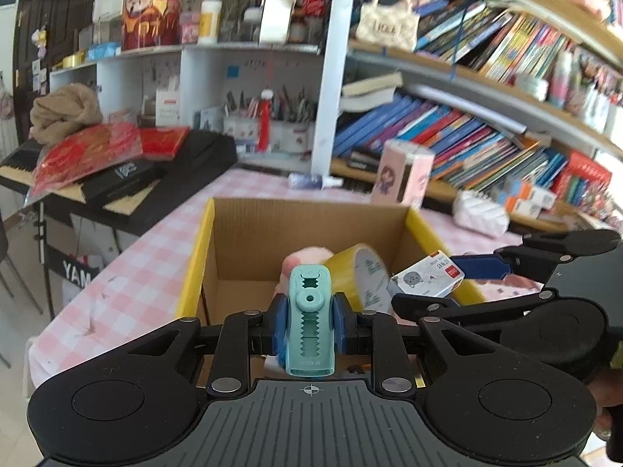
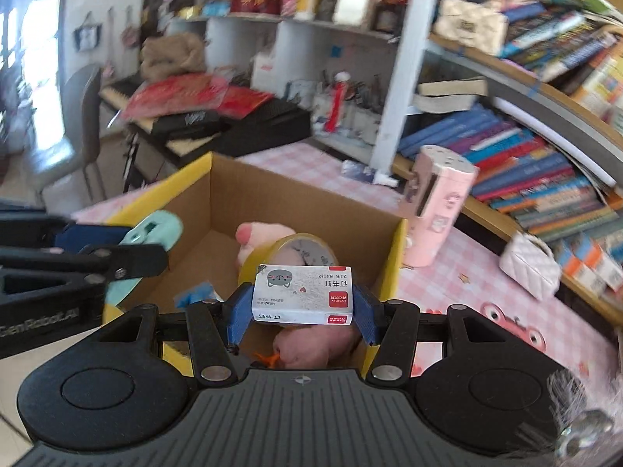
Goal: Organize objects
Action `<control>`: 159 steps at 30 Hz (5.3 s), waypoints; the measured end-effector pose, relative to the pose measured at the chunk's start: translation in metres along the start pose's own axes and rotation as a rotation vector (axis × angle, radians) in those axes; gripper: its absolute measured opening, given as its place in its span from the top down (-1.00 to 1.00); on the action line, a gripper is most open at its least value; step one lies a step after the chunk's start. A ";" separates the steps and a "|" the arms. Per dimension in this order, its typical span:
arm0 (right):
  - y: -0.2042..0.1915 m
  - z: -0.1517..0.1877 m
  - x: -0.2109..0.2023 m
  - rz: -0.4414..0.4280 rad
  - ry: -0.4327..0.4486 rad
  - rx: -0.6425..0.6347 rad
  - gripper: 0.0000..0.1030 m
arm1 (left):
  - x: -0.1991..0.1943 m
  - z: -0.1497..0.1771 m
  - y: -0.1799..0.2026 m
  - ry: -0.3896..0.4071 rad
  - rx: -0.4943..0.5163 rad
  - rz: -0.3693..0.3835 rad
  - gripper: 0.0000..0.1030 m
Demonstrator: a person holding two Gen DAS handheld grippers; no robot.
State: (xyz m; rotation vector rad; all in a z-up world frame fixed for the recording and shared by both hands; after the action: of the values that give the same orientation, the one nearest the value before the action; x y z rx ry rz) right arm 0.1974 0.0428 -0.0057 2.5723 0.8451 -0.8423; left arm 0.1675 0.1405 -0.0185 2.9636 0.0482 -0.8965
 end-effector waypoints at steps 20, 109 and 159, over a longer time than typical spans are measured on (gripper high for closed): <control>0.001 0.007 0.079 -0.225 -0.237 -0.135 0.00 | 0.061 0.015 -0.012 -0.183 -0.047 -0.083 0.55; 0.022 0.192 -0.201 0.625 -0.029 0.593 -1.00 | -0.116 0.090 0.111 0.011 0.240 0.063 -1.00; 0.029 0.201 -0.202 0.599 -0.059 0.613 -1.00 | -0.109 0.100 0.118 -0.093 0.193 0.048 -1.00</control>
State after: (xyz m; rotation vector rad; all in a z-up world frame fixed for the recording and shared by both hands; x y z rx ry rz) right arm -0.0042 -0.1584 -0.0355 3.0109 -0.2697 -1.0787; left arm 0.0267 0.0154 -0.0376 3.0765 -0.1189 -1.0902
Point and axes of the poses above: each gripper's, at about its wrist camera, not at the fingertips, and x roughly the way its jaws point, y to its right, z to its underside, the point moved 4 cm from there along x, roughly the way its jaws point, and after that the axes turned 5 degrees about x, right-handed, at the moved point
